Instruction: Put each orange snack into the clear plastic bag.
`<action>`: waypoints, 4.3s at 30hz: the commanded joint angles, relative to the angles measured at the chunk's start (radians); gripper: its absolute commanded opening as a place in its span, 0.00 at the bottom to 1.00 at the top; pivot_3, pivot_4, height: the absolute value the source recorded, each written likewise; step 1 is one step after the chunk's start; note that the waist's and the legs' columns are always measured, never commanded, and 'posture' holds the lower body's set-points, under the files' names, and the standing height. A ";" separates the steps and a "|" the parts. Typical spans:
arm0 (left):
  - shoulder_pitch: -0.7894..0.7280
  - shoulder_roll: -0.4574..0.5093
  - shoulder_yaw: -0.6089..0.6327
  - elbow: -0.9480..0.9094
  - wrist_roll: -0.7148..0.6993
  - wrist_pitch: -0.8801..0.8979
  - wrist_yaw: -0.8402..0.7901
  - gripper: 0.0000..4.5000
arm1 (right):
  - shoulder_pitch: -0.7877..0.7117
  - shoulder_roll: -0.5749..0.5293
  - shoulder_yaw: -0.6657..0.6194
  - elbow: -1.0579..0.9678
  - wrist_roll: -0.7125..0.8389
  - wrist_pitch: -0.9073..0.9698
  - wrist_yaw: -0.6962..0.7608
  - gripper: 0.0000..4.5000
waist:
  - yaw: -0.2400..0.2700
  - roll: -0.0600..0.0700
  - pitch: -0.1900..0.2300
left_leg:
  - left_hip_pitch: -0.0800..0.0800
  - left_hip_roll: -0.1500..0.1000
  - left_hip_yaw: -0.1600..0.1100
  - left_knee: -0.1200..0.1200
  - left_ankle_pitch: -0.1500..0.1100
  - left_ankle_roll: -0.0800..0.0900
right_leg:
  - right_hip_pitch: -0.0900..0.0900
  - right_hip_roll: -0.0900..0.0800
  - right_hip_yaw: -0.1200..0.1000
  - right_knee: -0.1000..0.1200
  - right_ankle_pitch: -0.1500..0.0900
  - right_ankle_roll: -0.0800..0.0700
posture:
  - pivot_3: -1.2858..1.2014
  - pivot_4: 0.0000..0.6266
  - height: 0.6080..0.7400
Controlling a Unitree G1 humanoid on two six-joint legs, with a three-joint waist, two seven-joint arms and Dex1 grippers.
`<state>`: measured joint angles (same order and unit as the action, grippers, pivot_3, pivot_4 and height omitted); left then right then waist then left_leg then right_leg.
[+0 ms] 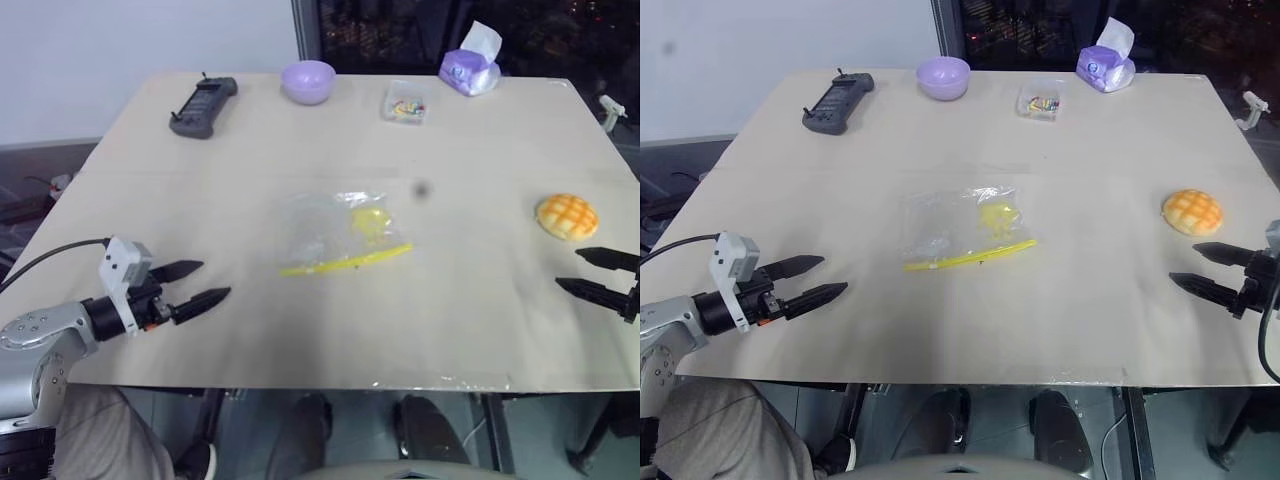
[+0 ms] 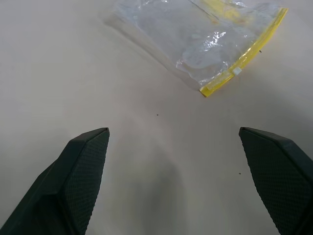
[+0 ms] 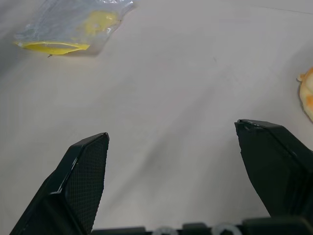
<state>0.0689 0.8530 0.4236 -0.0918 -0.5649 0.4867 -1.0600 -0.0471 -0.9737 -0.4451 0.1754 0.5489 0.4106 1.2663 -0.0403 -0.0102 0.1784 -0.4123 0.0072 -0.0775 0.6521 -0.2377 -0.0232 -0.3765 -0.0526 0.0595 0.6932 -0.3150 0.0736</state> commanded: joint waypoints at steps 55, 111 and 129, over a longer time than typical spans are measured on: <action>-0.642 -0.416 -0.094 0.331 -0.139 0.718 0.443 1.00 | 0.054 0.006 -0.063 -0.107 0.045 0.025 -0.063 0.99 | -0.001 0.000 -0.001 | -0.001 -0.001 -0.003 0.003 0.000 0.000 | 0.001 0.000 -0.003 0.001 0.000 0.000 | 0.52 0.24 1.00; -0.742 -0.519 -0.132 0.512 -0.166 0.645 0.480 0.66 | 0.103 0.048 -0.075 -0.159 0.038 0.013 -0.111 1.00 | 0.025 0.002 -0.004 | 0.012 -0.002 -0.005 -0.002 0.000 0.000 | 0.020 -0.001 -0.006 -0.013 0.000 0.001 | 0.52 0.24 1.00; -0.761 -0.541 -0.123 0.519 -0.165 0.626 0.457 0.02 | 0.121 0.050 -0.078 -0.177 0.043 0.021 -0.131 1.00 | 0.026 0.002 -0.004 | 0.013 -0.002 -0.006 -0.002 0.000 -0.001 | 0.021 -0.001 -0.007 -0.013 0.000 0.001 | 0.52 0.24 1.00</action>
<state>-0.7019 0.3191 0.3039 0.4497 -0.7289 1.1382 -0.5872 0.0722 -0.9192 -0.4832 0.0246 0.5775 0.4323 1.1390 -0.0141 -0.0083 0.1748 -0.3997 0.0050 -0.0837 0.6497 -0.2377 -0.0237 -0.3557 -0.0535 0.0530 0.6799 -0.3149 0.0745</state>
